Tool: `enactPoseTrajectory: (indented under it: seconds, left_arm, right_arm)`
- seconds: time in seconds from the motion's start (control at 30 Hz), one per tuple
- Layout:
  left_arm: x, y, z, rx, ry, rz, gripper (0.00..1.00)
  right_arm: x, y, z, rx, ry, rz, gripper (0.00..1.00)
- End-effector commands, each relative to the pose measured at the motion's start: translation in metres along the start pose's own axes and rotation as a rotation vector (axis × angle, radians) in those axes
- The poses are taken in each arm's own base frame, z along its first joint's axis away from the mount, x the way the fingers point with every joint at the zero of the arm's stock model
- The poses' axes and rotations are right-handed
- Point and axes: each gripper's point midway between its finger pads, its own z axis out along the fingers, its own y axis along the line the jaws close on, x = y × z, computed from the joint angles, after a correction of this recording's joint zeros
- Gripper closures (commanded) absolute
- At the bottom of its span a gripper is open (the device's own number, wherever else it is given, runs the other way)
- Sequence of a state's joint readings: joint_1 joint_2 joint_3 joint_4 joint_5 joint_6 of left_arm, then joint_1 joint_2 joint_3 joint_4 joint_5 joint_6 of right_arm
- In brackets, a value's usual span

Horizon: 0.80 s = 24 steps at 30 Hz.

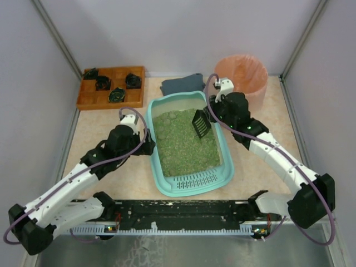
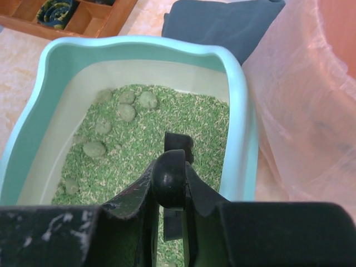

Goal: Clean the litter box

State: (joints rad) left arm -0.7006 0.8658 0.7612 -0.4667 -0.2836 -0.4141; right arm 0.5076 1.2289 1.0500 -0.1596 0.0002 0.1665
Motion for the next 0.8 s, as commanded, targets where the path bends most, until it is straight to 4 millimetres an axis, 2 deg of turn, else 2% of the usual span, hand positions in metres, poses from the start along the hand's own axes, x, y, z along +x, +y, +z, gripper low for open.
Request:
enactPoseTrajectory:
  seconds: [0.0, 0.13, 0.3, 0.47, 0.63, 0.77]
  left_arm:
    - [-0.015, -0.022, 0.012, 0.044, 0.005, -0.049, 0.05]
    - [-0.005, -0.025, 0.030, 0.020, 0.082, -0.001, 0.11]
    - [0.000, -0.014, 0.050, -0.074, 0.121, 0.048, 0.17]
    - [-0.010, 0.001, 0.063, -0.201, 0.115, 0.073, 0.16]
    - [-0.020, 0.000, 0.074, -0.203, 0.115, 0.106, 0.16]
    - [-0.005, 0.011, 0.083, -0.231, 0.173, 0.100, 0.18]
  right_arm:
    - [-0.013, 0.013, -0.019, -0.063, -0.075, 0.011, 1.00]
    - [-0.005, 0.016, -0.025, -0.085, -0.065, 0.020, 1.00]
    - [0.005, 0.017, -0.031, -0.094, -0.050, 0.033, 1.00]
    - [0.009, 0.014, -0.036, -0.078, -0.047, 0.051, 1.00]
    - [0.012, 0.014, -0.037, -0.076, -0.047, 0.064, 1.00]
    - [0.018, 0.013, -0.034, -0.071, -0.034, 0.073, 1.00]
